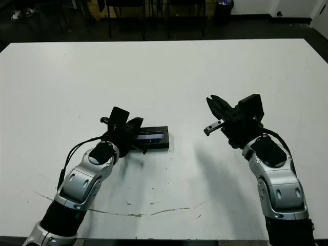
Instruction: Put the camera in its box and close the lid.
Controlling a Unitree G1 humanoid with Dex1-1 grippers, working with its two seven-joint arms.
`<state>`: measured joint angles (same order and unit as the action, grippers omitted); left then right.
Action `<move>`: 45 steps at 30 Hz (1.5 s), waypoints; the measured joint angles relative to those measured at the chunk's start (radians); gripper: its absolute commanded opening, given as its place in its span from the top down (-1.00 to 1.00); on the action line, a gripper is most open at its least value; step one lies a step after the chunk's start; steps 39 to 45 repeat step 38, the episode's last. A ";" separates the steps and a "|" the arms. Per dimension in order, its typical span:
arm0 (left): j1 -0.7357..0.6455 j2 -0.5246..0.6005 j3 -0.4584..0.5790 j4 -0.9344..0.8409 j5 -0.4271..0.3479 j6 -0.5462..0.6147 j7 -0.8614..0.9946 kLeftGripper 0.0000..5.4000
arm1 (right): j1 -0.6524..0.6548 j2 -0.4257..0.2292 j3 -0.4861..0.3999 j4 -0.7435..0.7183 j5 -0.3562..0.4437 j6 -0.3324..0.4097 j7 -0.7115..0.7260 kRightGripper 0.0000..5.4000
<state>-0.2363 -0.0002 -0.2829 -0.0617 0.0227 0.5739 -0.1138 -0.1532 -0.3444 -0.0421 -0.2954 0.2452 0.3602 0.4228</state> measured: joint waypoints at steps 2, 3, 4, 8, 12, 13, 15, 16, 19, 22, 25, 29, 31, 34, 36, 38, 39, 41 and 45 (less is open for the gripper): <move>0.000 0.000 0.008 0.002 -0.003 -0.011 -0.011 0.99 | 0.000 0.000 0.002 0.000 0.000 0.000 0.000 1.00; -0.001 0.002 0.011 0.003 -0.006 -0.016 -0.021 0.99 | 0.000 0.000 0.003 0.000 0.000 0.000 0.000 1.00; -0.004 0.003 0.016 0.005 -0.009 -0.018 -0.031 0.99 | 0.000 0.000 0.003 0.000 0.000 0.000 0.000 1.00; -0.030 0.005 0.040 0.022 -0.023 -0.015 -0.052 0.99 | 0.000 0.000 0.006 0.000 0.002 0.006 0.000 1.00; -0.016 0.001 0.084 -0.025 -0.062 0.003 -0.054 0.99 | 0.000 0.000 0.008 0.000 0.002 0.006 0.000 1.00; -0.003 0.001 0.100 -0.053 -0.074 0.013 -0.056 0.99 | 0.000 0.000 0.008 0.000 0.002 0.006 -0.001 1.00; 0.027 0.004 0.145 -0.114 -0.121 0.043 -0.067 0.99 | 0.000 0.001 0.008 -0.001 0.004 0.007 -0.001 1.00; 0.039 0.009 0.170 -0.147 -0.142 0.055 -0.071 0.99 | 0.000 0.002 0.008 -0.001 0.006 0.007 -0.001 1.00; 0.049 0.030 0.247 -0.265 -0.209 0.084 -0.088 0.99 | 0.001 0.005 0.010 -0.002 0.011 0.007 -0.002 1.00; 0.050 0.057 0.329 -0.340 -0.285 0.088 -0.116 0.99 | 0.002 0.010 0.011 -0.002 0.018 0.007 -0.002 1.00; 0.057 0.074 0.403 -0.395 -0.356 0.096 -0.119 0.99 | 0.003 0.018 0.012 -0.002 0.022 0.007 -0.002 1.00; 0.083 0.069 0.476 -0.421 -0.386 0.064 -0.065 0.99 | 0.005 0.027 0.014 0.001 0.021 0.001 -0.002 1.00; 0.109 0.045 0.482 -0.408 -0.333 -0.043 -0.008 0.99 | 0.008 0.036 0.015 0.005 0.019 -0.020 -0.004 1.00; 0.150 0.032 0.461 -0.341 -0.215 -0.258 0.056 0.99 | 0.015 0.059 0.017 0.009 0.018 -0.059 -0.021 1.00; 0.170 0.021 0.454 -0.292 -0.180 -0.354 0.074 0.99 | 0.022 0.078 0.018 0.014 0.016 -0.080 -0.037 1.00; 0.184 0.009 0.451 -0.252 -0.170 -0.420 0.082 0.99 | 0.028 0.094 0.020 0.017 0.011 -0.096 -0.051 1.00; 0.184 0.009 0.451 -0.252 -0.170 -0.420 0.082 0.99 | 0.028 0.094 0.020 0.017 0.011 -0.096 -0.051 1.00; 0.184 0.009 0.451 -0.252 -0.170 -0.420 0.082 0.99 | 0.028 0.094 0.020 0.017 0.011 -0.096 -0.051 1.00; 0.184 0.009 0.451 -0.252 -0.170 -0.420 0.082 0.99 | 0.028 0.094 0.020 0.017 0.011 -0.096 -0.051 1.00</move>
